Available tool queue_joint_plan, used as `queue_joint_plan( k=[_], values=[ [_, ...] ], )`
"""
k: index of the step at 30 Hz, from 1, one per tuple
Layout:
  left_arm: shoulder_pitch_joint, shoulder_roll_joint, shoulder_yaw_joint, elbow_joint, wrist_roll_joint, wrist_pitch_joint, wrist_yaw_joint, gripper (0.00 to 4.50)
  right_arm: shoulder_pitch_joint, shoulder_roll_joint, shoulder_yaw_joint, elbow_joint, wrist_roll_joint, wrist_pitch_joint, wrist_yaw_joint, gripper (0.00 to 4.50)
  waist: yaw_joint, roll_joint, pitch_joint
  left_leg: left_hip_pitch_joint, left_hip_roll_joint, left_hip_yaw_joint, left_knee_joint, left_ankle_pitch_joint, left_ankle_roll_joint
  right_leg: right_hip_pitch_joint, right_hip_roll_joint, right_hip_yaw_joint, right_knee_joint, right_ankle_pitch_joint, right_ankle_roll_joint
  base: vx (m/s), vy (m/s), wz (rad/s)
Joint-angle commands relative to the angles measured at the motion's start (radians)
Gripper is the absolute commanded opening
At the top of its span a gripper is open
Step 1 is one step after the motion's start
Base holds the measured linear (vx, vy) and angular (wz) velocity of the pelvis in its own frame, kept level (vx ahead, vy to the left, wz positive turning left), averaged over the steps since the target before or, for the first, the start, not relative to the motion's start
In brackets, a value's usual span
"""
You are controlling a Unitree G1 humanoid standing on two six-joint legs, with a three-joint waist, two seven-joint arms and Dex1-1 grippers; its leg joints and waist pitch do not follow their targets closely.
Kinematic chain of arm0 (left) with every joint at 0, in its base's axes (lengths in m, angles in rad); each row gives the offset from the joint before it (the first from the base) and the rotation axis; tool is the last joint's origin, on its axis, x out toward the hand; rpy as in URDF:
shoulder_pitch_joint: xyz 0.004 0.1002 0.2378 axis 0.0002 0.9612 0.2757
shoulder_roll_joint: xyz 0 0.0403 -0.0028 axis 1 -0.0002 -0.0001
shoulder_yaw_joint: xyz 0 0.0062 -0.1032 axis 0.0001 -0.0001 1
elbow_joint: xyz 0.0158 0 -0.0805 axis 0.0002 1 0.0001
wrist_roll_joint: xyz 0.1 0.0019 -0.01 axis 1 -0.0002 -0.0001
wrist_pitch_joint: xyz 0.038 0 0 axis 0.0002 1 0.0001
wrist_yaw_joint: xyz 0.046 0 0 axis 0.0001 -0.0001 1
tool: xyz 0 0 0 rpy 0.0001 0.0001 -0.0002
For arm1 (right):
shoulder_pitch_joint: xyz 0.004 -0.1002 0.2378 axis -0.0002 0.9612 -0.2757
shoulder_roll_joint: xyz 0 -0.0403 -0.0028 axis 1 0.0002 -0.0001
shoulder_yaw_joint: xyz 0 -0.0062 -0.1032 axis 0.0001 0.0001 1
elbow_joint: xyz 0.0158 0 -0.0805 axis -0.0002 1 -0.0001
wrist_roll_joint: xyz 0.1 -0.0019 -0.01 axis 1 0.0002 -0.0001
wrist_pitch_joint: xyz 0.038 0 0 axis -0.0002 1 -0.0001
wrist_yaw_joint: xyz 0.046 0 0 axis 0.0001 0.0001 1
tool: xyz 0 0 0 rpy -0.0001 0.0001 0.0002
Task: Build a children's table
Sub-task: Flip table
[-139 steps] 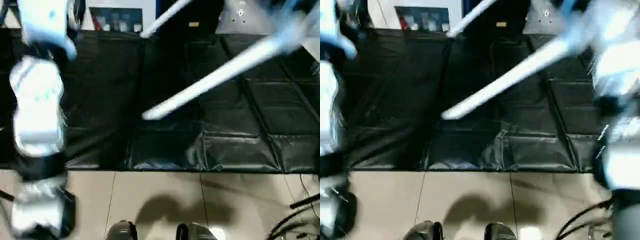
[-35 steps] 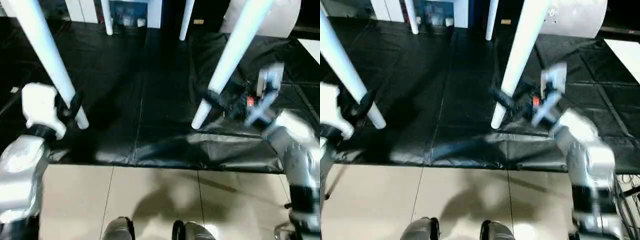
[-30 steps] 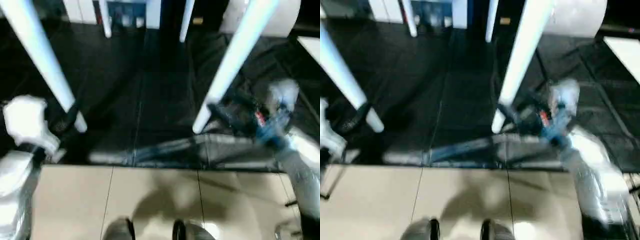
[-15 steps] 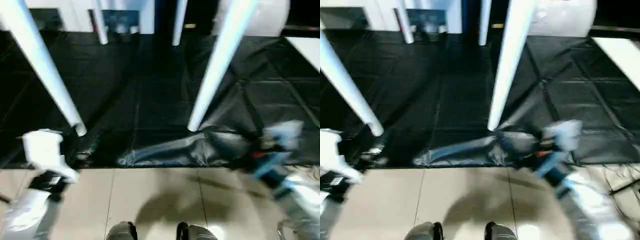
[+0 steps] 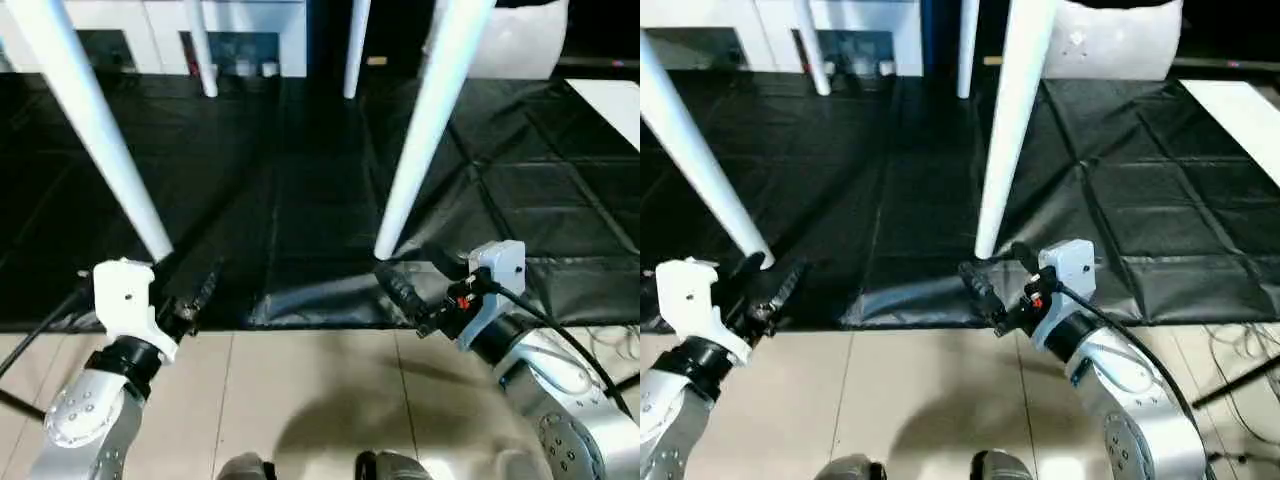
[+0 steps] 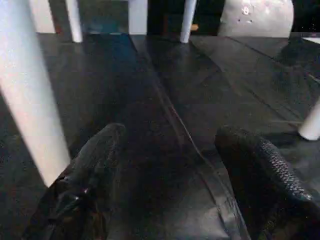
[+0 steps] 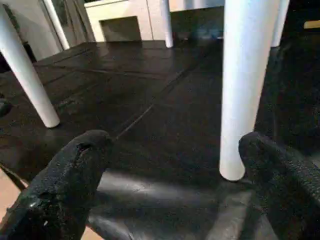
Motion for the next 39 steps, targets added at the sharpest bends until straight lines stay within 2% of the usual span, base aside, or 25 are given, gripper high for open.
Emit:
queue_joint_plan(
  k=[1,3,5,7,8,11,13,14,15,16,19,20,21,22,23,24,25,26,28,29,30,33,34,36,39],
  values=[
    [0.022,0.003,-0.004,-0.02,0.005,-0.008,0.005,3.28,-0.002,-0.008,0.013,-0.001,-0.002,0.003,-0.001,4.5,-0.01,-0.008,-0.067,-0.035,0.05,-0.01,-0.078,-0.023,0.131,0.016,-0.055,0.045,-0.092,-0.139,-0.167,0.0,0.0,0.0],
    [0.035,0.003,-0.01,-0.026,0.007,-0.006,0.01,3.28,-0.001,-0.007,0.018,0.003,-0.006,0.002,-0.001,4.5,-0.014,-0.003,-0.081,-0.044,0.038,-0.003,-0.066,0.013,0.199,0.006,-0.049,0.03,-0.1,-0.129,-0.197,0.0,0.0,0.0],
    [0.041,0.007,-0.012,-0.03,0.008,0.0,0.013,3.28,-0.001,-0.01,0.023,0.002,-0.008,0.001,-0.001,4.5,-0.02,0.0,-0.086,-0.045,0.039,-0.001,-0.059,-0.08,0.241,-0.004,-0.053,0.006,-0.13,-0.314,-0.175,0.0,0.0,0.0],
    [0.041,0.007,-0.009,-0.033,0.002,0.001,0.011,3.28,-0.005,-0.009,0.024,0.0,-0.005,0.004,-0.004,4.5,-0.03,0.006,-0.059,-0.024,0.063,-0.009,-0.081,-0.335,0.15,-0.011,-0.051,-0.012,-0.141,-0.572,-0.086,0.0,0.0,0.0],
    [0.038,0.005,-0.006,-0.033,-0.002,-0.003,0.007,3.28,-0.01,-0.008,0.022,0.003,-0.004,0.005,-0.002,4.5,-0.045,0.014,-0.032,-0.012,0.083,-0.034,-0.104,-0.58,0.024,-0.008,-0.051,-0.034,-0.146,-0.674,0.021,0.0,0.0,0.0],
    [0.038,0.015,-0.008,-0.037,0.005,0.0,0.002,3.28,-0.011,-0.007,0.027,0.014,-0.013,-0.004,0.003,4.5,-0.042,0.018,-0.015,-0.023,0.121,-0.052,-0.162,-0.747,-0.025,0.026,-0.046,-0.026,-0.083,-0.491,0.017,0.0,0.0,0.0],
    [0.039,0.022,-0.001,-0.042,0.001,0.002,0.002,3.28,-0.013,-0.003,0.029,0.017,-0.012,-0.006,0.003,4.5,-0.037,0.007,-0.019,-0.036,0.106,-0.035,-0.155,-0.641,-0.015,0.018,-0.065,0.001,-0.079,-0.422,-0.016,-0.032,-0.011,0.03],
    [0.037,0.035,0.003,-0.042,0.001,0.014,0.001,3.28,-0.019,0.0,0.037,0.031,-0.018,-0.017,0.004,4.5,-0.033,-0.005,-0.022,-0.027,0.041,-0.003,-0.083,-0.414,0.007,-0.032,-0.096,0.012,-0.155,-0.496,-0.044,0.0,0.0,0.0],
    [0.035,0.041,0.006,-0.036,-0.004,0.011,-0.006,3.28,-0.024,0.001,0.041,0.046,-0.024,-0.026,0.006,4.5,-0.027,-0.016,-0.039,-0.033,0.015,0.002,-0.032,-0.226,0.051,-0.021,-0.13,0.02,-0.17,-0.572,-0.059,0.0,0.0,0.0],
    [0.034,0.044,0.008,-0.032,-0.008,0.005,-0.013,3.28,-0.025,0.002,0.044,0.054,-0.026,-0.031,0.007,4.5,-0.023,-0.015,-0.051,-0.065,0.017,-0.005,-0.041,-0.114,0.09,0.001,-0.118,0.002,-0.168,-0.576,-0.057,0.0,0.0,0.0],
    [0.027,0.058,0.006,-0.013,-0.014,-0.006,-0.039,3.28,-0.024,0.001,0.055,0.07,-0.037,-0.046,0.014,4.5,-0.031,0.017,-0.044,-0.027,0.053,-0.014,-0.07,-0.321,0.084,-0.02,-0.062,-0.049,-0.163,-0.62,-0.023,0.0,0.0,0.0],
    [0.02,0.066,0.003,0.001,-0.018,-0.012,-0.054,3.28,-0.024,0.001,0.062,0.075,-0.041,-0.051,0.016,4.5,-0.037,0.049,-0.026,-0.01,0.1,-0.04,-0.12,-0.627,0.019,-0.001,-0.034,-0.074,-0.132,-0.625,0.029,0.0,0.0,0.0],
    [0.019,0.067,0.002,0.002,-0.018,-0.012,-0.055,3.28,-0.024,0.001,0.063,0.075,-0.041,-0.051,0.016,4.5,-0.014,0.055,-0.014,-0.055,0.168,-0.068,-0.216,-0.846,-0.017,0.055,-0.024,-0.041,0.059,-0.374,0.01,-0.056,0.027,-0.05],
    [0.012,0.067,0.001,0.017,-0.034,-0.017,-0.072,3.28,-0.023,-0.001,0.066,0.079,-0.03,-0.052,0.034,4.5,0.015,0.039,-0.009,-0.06,0.158,-0.029,-0.233,-0.878,0.013,0.045,-0.021,-0.017,0.111,-0.175,-0.014,0.0,0.0,0.0],
    [0.01,0.059,0.002,0.046,-0.087,-0.032,-0.121,3.28,-0.014,-0.015,0.08,0.092,-0.013,-0.071,0.091,4.5,0.034,0.069,0.011,-0.055,0.154,-0.013,-0.242,-0.901,0.0,0.031,-0.028,0.016,0.133,-0.265,-0.008,0.0,0.0,0.0],
    [0.027,0.05,0.003,0.074,-0.138,-0.062,-0.18,3.28,0.008,-0.036,0.098,0.099,0.005,-0.099,0.16,4.5,0.044,-0.002,-0.006,0.018,0.074,0.015,-0.115,-0.701,-0.032,-0.041,-0.07,0.088,-0.021,-0.717,0.047,0.073,-0.082,0.12],
    [0.046,0.047,0.002,0.084,-0.153,-0.083,-0.208,3.45,0.024,-0.047,0.107,0.098,0.012,-0.114,0.193,4.5,0.031,-0.007,0.0,0.035,-0.003,-0.01,0.063,-0.272,-0.003,-0.06,-0.168,0.112,-0.168,-1.142,0.039,0.129,-0.054,-0.1],
    [0.073,0.054,-0.006,0.082,-0.165,-0.094,-0.244,3.56,0.034,-0.052,0.104,0.1,0.027,-0.117,0.217,4.5,0.058,-0.002,-0.034,-0.054,0.02,-0.036,-0.013,-0.023,0.03,0.063,-0.159,0.13,-0.101,-0.91,0.024,0.129,-0.054,-0.1],
    [0.104,0.06,-0.015,0.078,-0.177,-0.106,-0.28,3.73,0.047,-0.057,0.099,0.102,0.042,-0.122,0.24,4.5,0.058,0.017,-0.039,-0.02,0.062,-0.027,-0.083,-0.061,0.035,0.019,-0.074,0.08,-0.063,-0.507,-0.054,0.051,-0.004,-0.05],
    [0.135,0.065,-0.026,0.067,-0.187,-0.121,-0.311,3.73,0.062,-0.066,0.093,0.1,0.061,-0.126,0.268,4.5,0.052,0.012,-0.036,-0.021,0.068,-0.021,-0.089,-0.12,0.042,0.015,-0.067,0.079,-0.058,-0.449,-0.077,0.0,0.0,0.0],
    [0.14,0.065,-0.027,0.065,-0.188,-0.122,-0.313,3.82,0.064,-0.067,0.092,0.1,0.064,-0.127,0.272,4.5,0.047,0.028,-0.041,-0.026,0.074,-0.021,-0.093,-0.166,0.044,0.023,-0.07,0.08,-0.047,-0.366,-0.124,0.0,0.0,0.0],
    [0.237,0.074,-0.048,0.034,-0.209,-0.136,-0.358,4.04,0.099,-0.104,0.089,0.098,0.119,-0.134,0.375,4.5,0.04,0.025,-0.051,-0.034,0.083,-0.019,-0.1,-0.149,0.077,0.04,-0.075,0.07,-0.047,-0.201,-0.164,0.054,0.008,-0.01],
    [0.264,0.076,-0.067,0.049,-0.198,-0.156,-0.372,4.14,0.109,-0.117,0.103,0.118,0.117,-0.148,0.416,4.5,0.028,-0.009,-0.046,-0.034,0.085,-0.013,-0.105,-0.164,0.088,0.042,-0.07,0.068,-0.054,-0.174,-0.166,0.053,0.027,-0.02],
    [0.282,0.081,-0.084,0.063,-0.186,-0.169,-0.384,4.24,0.105,-0.127,0.124,0.139,0.112,-0.145,0.445,4.5,0.027,0.006,-0.047,-0.031,0.084,-0.015,-0.107,-0.167,0.102,0.043,-0.076,0.066,-0.054,-0.169,-0.172,0.027,0.013,-0.01],
    [0.325,0.077,-0.107,0.114,-0.152,-0.212,-0.397,4.44,0.089,-0.139,0.19,0.219,0.053,-0.184,0.487,4.5,0.021,-0.007,-0.049,-0.029,0.088,-0.013,-0.111,-0.196,0.094,0.045,-0.081,0.066,-0.06,-0.207,-0.171,0.0,0.0,0.0]
  ],
)
